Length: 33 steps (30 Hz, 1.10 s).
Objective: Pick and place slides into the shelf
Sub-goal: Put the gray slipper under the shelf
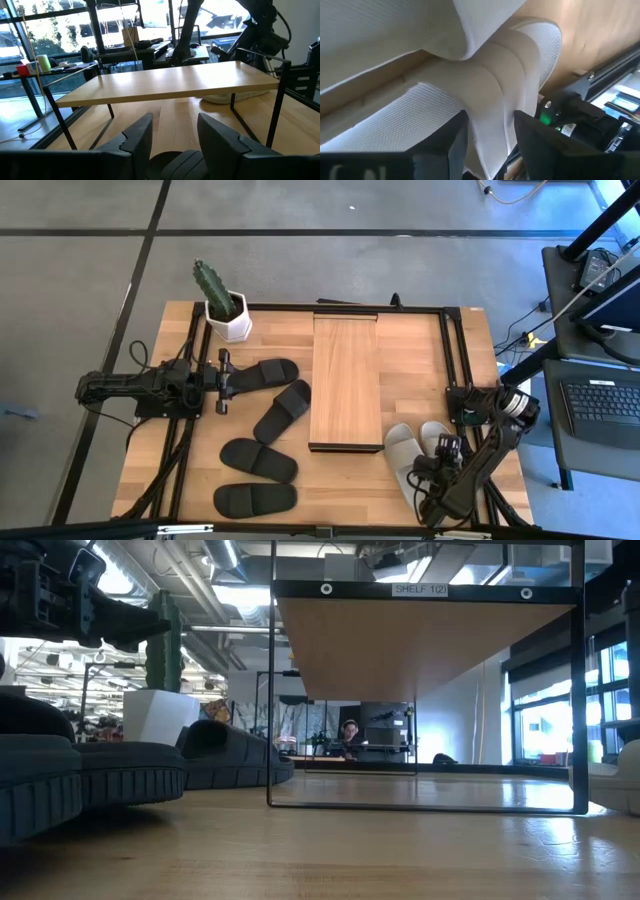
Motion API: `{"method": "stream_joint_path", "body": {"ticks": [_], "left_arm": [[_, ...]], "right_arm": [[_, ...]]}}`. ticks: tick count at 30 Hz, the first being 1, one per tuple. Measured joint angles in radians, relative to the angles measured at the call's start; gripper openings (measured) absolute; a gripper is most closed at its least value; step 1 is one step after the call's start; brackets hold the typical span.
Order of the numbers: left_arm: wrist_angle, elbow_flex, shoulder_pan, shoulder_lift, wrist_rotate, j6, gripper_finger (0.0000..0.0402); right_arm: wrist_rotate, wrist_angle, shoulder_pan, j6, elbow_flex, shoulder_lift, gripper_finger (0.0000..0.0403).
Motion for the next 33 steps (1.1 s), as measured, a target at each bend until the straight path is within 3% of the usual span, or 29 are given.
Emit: {"method": "stream_joint_path", "body": {"ticks": [4, 11, 23, 33], "left_arm": [[0.000, 0.000, 0.000, 0.000, 0.000, 0.000, 0.0147], [0.000, 0.000, 0.000, 0.000, 0.000, 0.000, 0.0147], [0.000, 0.000, 0.000, 0.000, 0.000, 0.000, 0.0147], [0.000, 0.000, 0.000, 0.000, 0.000, 0.000, 0.0147]], "right_arm": [[0.003, -0.006, 0.000, 0.000, 0.000, 0.025, 0.0122], [0.006, -0.009, 0.002, 0.025, 0.000, 0.029, 0.0019], [0.009, -0.107, 0.017, 0.155, 0.056, 0.007, 0.0014], [0.218, -0.118, 0.002, 0.384, 0.054, -0.182, 0.0014]]}}
